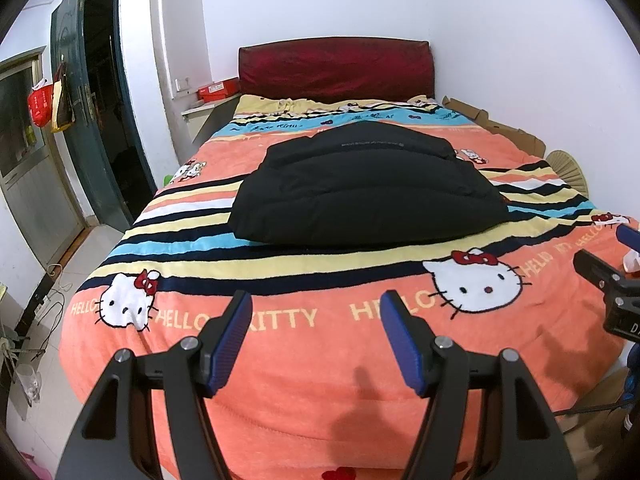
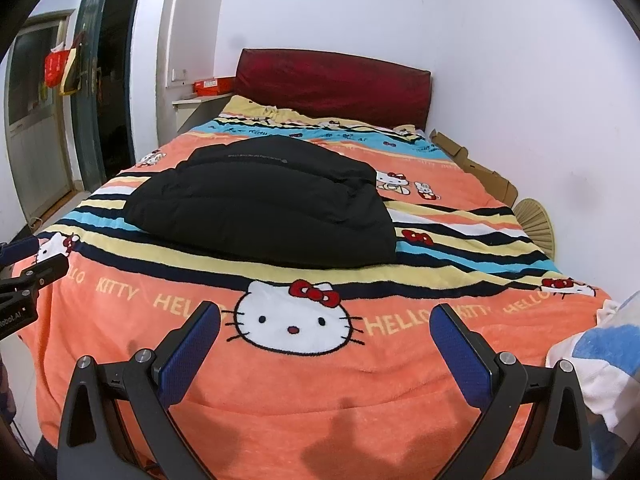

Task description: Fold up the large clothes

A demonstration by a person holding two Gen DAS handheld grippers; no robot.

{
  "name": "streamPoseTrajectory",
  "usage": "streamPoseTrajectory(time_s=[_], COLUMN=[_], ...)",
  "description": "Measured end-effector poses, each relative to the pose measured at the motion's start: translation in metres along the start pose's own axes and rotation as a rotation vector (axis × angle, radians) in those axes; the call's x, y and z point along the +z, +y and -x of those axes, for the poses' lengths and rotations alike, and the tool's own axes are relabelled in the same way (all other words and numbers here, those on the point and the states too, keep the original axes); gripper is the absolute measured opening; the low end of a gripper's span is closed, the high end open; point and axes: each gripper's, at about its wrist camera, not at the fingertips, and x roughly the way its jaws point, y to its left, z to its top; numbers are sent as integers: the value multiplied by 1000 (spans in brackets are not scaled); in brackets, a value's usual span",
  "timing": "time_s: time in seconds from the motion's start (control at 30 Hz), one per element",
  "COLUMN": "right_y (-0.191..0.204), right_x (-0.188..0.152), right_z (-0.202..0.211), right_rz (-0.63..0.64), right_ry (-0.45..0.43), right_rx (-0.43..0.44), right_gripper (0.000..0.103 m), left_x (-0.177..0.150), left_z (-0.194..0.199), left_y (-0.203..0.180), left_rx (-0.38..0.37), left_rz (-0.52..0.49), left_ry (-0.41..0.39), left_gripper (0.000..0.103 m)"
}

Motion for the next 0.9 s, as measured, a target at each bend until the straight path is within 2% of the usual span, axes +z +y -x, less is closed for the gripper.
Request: streamPoseTrajectory(time_s=[0.9], right_y=[1], right_x=[-4], right_z=[-8], right_rz=[-2], right_ry=[23], right_rx=[3], right_gripper=[103], left_x=[-3], left_z=[-2], left_y=[-2], left_rx=[-3], left_rz=[-2], left_ry=[3], left_gripper=[65])
